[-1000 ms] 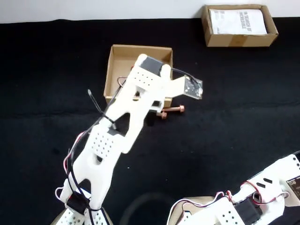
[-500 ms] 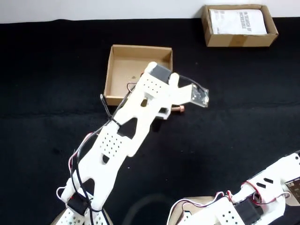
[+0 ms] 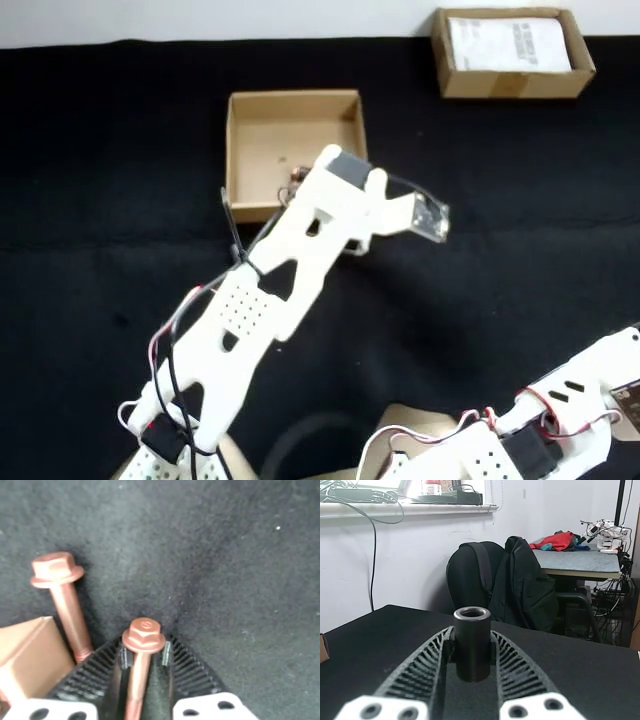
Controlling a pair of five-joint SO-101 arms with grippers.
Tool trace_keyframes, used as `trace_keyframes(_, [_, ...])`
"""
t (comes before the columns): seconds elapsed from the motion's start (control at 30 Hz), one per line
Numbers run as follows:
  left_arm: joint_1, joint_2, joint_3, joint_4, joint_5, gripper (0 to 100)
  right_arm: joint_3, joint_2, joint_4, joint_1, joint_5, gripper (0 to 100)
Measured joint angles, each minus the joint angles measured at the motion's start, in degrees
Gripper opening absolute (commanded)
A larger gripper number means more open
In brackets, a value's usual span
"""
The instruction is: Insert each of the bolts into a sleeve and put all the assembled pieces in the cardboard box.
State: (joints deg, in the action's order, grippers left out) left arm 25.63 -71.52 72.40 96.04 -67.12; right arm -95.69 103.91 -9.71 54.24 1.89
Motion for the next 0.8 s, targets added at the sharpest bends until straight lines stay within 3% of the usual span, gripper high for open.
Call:
trace_keyframes(0.2, [0.00,0.97,1.76,5.36,0.53,1,0.00,0.00,0.00,0.00,0.00,0.6])
trace_keyframes(0.4, [-0.62,7.38,1.76,5.45,14.42,1,0.35,0.00,0.00,0.00,0.00,0.6])
trace_keyframes(0.63, [-0.18,17.76,1.85,5.54,19.08,1,1.67,0.00,0.00,0.00,0.00,0.6])
trace_keyframes(0.8, [1.32,25.05,1.85,5.80,31.38,1,1.67,0.00,-0.44,-1.93,0.00,0.6])
